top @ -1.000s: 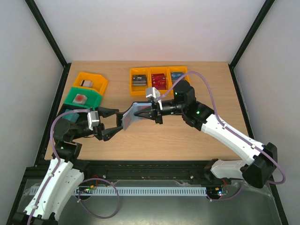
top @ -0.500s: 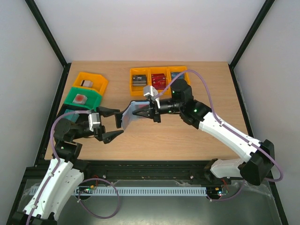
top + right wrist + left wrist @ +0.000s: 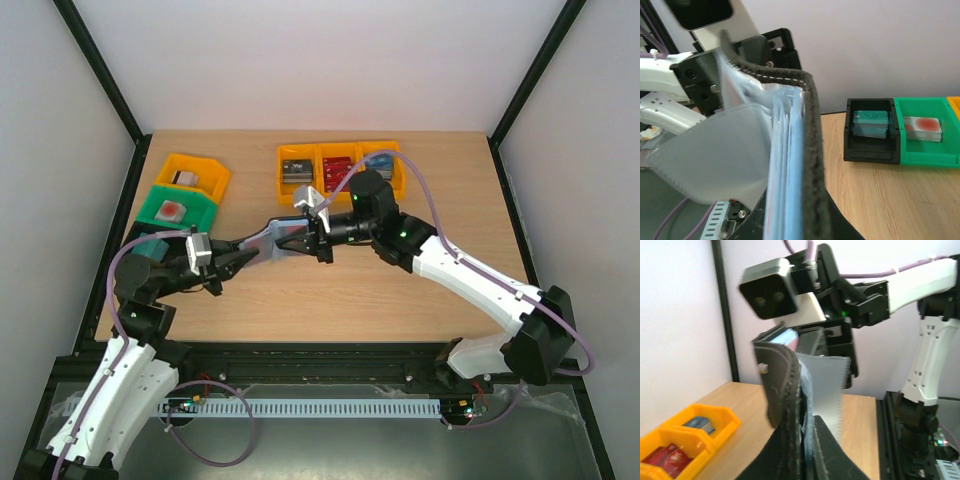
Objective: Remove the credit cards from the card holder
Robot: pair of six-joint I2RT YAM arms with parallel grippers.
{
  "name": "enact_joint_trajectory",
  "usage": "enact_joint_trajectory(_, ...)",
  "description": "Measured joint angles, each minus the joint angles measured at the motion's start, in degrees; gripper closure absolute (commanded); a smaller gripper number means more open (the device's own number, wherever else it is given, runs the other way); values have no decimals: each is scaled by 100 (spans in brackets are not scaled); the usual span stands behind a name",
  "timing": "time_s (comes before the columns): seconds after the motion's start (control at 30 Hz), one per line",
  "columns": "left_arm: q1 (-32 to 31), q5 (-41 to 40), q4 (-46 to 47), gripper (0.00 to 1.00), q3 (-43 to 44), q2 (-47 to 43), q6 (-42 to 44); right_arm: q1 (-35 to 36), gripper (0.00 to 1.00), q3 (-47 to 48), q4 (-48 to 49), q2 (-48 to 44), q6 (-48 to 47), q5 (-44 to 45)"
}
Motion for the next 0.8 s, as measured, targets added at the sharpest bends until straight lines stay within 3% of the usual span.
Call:
enact_joint_trajectory(0.07,61,-42,24,98,-2,-17,-96,-13,95,7,-13,-20,-109,-57)
enact_joint_trajectory(0.17,59,-39,31,98,-2,-37,-155,-15,65,9,-96,-59,-273,-63)
enact_joint_trajectory(0.23,59,-127,11,98,-2,-55,-153,-42,50,9,-168,-94,-302,-7)
enact_joint_trajectory(0.4,52,-1137,-352,98,-2,-125,387,-151,27,-9,-310,-308,-393,675)
enact_joint_trajectory(0.5,11,-2516,-643,98,0,-103,1283,-195,18,-118,-260,-542,-354,1252)
enact_joint_trajectory(0.63,-111,-4385,-804,98,0,66,2651,-162,15,-197,-153,-638,-72,2271)
enact_joint_trajectory(0.8,-151,-5423,-1121,98,0,155,3344,197,7,-197,151,-476,400,2944)
